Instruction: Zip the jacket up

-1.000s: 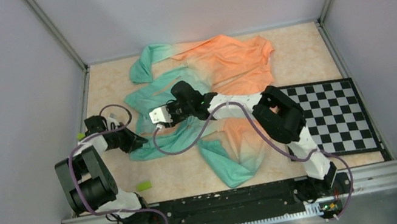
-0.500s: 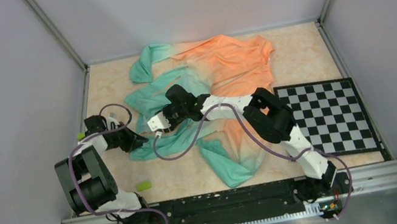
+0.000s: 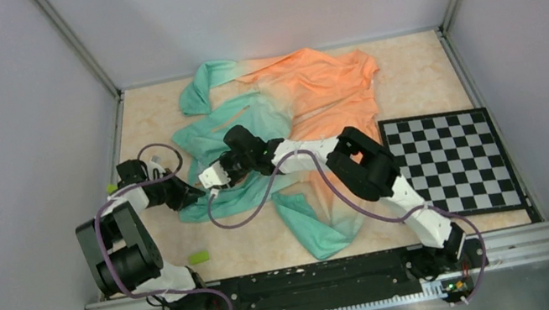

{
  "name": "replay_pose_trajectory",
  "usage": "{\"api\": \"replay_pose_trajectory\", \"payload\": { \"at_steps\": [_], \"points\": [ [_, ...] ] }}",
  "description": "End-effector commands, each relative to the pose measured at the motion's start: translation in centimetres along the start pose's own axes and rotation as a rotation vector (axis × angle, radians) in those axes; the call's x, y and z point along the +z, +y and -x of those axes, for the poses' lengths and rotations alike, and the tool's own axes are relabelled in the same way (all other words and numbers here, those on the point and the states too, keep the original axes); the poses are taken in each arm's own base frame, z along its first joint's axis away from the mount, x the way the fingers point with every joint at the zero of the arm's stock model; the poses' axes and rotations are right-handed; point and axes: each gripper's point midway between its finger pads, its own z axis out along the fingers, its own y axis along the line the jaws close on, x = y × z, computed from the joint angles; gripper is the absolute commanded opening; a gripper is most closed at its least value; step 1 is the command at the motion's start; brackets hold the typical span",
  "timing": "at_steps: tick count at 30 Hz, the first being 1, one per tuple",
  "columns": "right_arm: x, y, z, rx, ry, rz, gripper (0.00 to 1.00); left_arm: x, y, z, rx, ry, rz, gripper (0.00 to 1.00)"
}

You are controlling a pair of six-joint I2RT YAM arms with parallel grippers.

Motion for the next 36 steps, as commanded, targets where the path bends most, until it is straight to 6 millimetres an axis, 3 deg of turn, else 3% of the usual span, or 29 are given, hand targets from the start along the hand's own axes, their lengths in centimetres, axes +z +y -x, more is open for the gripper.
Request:
{"api": "replay_pose_trajectory", "payload": {
  "at_steps": [1,7,11,15,21,24,28,32,36],
  "points": [
    [0.0,-3.6,3.1,0.032,-0.076,-0.111,0.29,-0.3,-0.6,0.5,0.036,-0.027,-0.025,0.0],
    [-1.7,-6.0,5.6,0.167,-0.168,-0.153,0.0,-0.4,-0.6,0.7,0.047,-0.039,-0.019,0.0],
    [-2.3,-6.7,6.4,0.325,-0.217,-0.149,0.0,-1.0,-0.9,1.1,0.081,-0.071,-0.014,0.0],
    [-4.2,-8.1,7.3,0.526,-0.259,-0.166,0.0,-1.8,-1.7,1.9,0.139,-0.125,-0.026,0.0],
    [-7.8,-10.3,7.6,0.881,-0.384,-0.127,0.0,-2.7,-4.8,1.9,0.287,-0.206,-0.152,0.0],
    [-9.2,-9.8,8.1,1.009,-0.461,-0.027,0.0,-3.5,-6.2,2.2,0.41,-0.281,-0.156,0.0],
    [-10.3,-8.4,8.0,1.017,-0.508,0.062,0.0,-3.8,-8.6,1.5,0.612,-0.325,-0.195,0.0],
    [-11.0,-6.9,8.4,1.017,-0.547,0.163,0.0,-3.3,-11.3,0.0,0.883,-0.329,-0.257,0.0],
    [-11.7,-6.3,8.7,0.999,-0.571,0.191,0.0,-2.1,-12.0,-1.4,0.962,-0.234,-0.347,0.0]
  ]
}}
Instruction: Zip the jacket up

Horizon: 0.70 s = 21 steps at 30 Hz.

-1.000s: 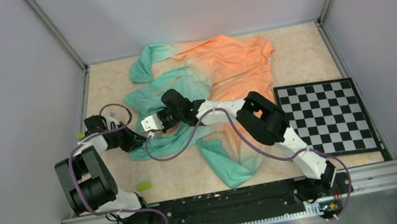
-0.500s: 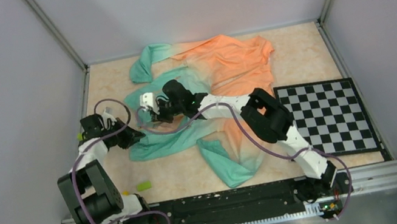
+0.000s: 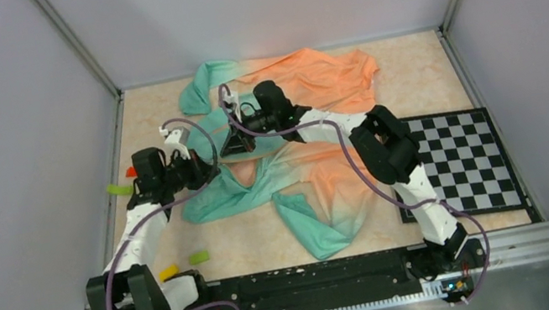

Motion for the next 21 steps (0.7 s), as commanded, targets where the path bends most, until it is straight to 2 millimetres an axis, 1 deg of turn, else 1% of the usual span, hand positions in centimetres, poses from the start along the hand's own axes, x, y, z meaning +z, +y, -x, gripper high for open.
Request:
{"api": "replay_pose_trajectory", "payload": {
  "at_steps": [1,3,5,8,9,11,15,18,21],
  "points": [
    [-1.2,4.4,3.5,-0.065,-0.07,0.137,0.0,1.1,-1.1,0.7,0.171,0.0,-0.129,0.0],
    [-1.8,4.8,4.0,-0.08,-0.107,0.159,0.0,1.2,-1.1,0.7,0.203,0.006,-0.131,0.0],
    [-2.3,4.6,3.9,-0.061,-0.118,0.167,0.0,1.0,-1.1,0.6,0.225,-0.001,-0.13,0.0],
    [-3.0,4.4,3.5,-0.077,-0.12,0.182,0.0,1.0,-1.5,0.6,0.237,-0.02,-0.15,0.0],
    [-3.1,4.3,3.0,-0.086,-0.122,0.177,0.0,1.1,-1.4,0.5,0.234,-0.015,-0.149,0.0],
    [-3.4,4.3,3.1,-0.119,-0.137,0.16,0.0,1.3,-1.0,0.1,0.216,0.012,-0.138,0.0],
    [-3.7,3.2,3.6,-0.127,-0.167,0.075,0.0,1.7,-0.5,-0.3,0.182,0.045,-0.129,0.0],
    [-3.9,3.1,3.8,-0.137,-0.177,0.053,0.0,1.8,-0.3,-0.5,0.167,0.046,-0.121,0.0],
    [-3.9,3.5,3.9,-0.132,-0.181,0.081,0.0,1.9,-0.1,-0.6,0.155,0.053,-0.113,0.0]
  ]
}}
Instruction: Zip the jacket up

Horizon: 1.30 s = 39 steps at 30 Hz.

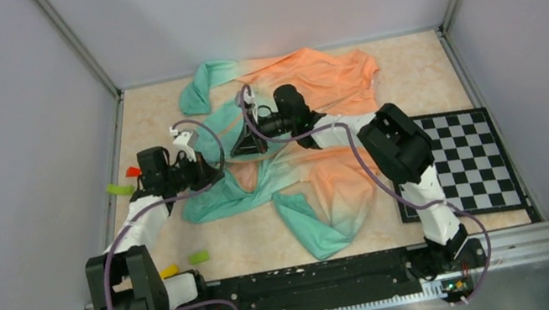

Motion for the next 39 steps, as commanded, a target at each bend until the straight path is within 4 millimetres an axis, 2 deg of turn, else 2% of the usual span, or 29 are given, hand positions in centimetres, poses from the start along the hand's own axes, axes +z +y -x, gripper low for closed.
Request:
{"api": "replay_pose_trajectory", "payload": {
  "at_steps": [1,11,39],
  "points": [
    [-0.4,1.8,4.9,-0.127,-0.097,0.032,0.0,0.1,-0.2,1.7,0.035,-0.029,-0.015,0.0],
    [0.2,0.8,3.4,-0.117,-0.08,0.017,0.0,0.4,0.1,1.5,0.013,-0.018,-0.01,0.0],
    [2.1,1.0,1.3,-0.118,-0.027,0.031,0.0,-0.4,1.0,2.3,-0.01,-0.049,0.048,0.0]
  ]
}}
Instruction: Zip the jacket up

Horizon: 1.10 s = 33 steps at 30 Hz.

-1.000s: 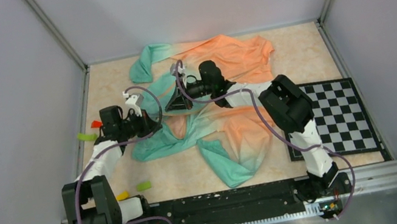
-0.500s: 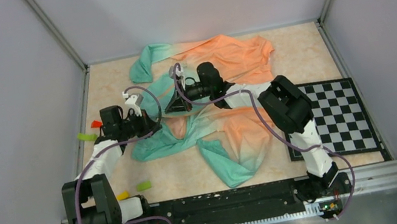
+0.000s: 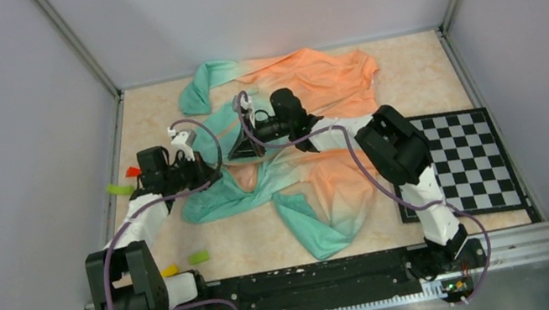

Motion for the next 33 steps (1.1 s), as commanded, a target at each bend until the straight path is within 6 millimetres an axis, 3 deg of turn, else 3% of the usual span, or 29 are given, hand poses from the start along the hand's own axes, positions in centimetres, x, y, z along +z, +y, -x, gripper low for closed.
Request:
{"api": "replay_pose_trajectory", "payload": {
  "at_steps": [1,6,21,33],
  "points": [
    [1.3,0.6,1.4,-0.067,-0.026,0.035,0.0,-0.5,-0.2,2.6,0.042,-0.065,-0.001,0.0],
    [1.4,0.5,1.1,-0.064,-0.024,0.038,0.0,-0.7,-0.1,2.7,0.041,-0.071,0.003,0.0],
    [0.8,0.1,2.8,-0.063,-0.092,-0.032,0.0,-0.7,0.0,2.3,0.041,-0.055,0.011,0.0],
    [1.5,0.3,1.7,-0.054,-0.056,0.002,0.0,-0.7,0.1,2.3,0.04,-0.052,0.014,0.0]
  ]
}}
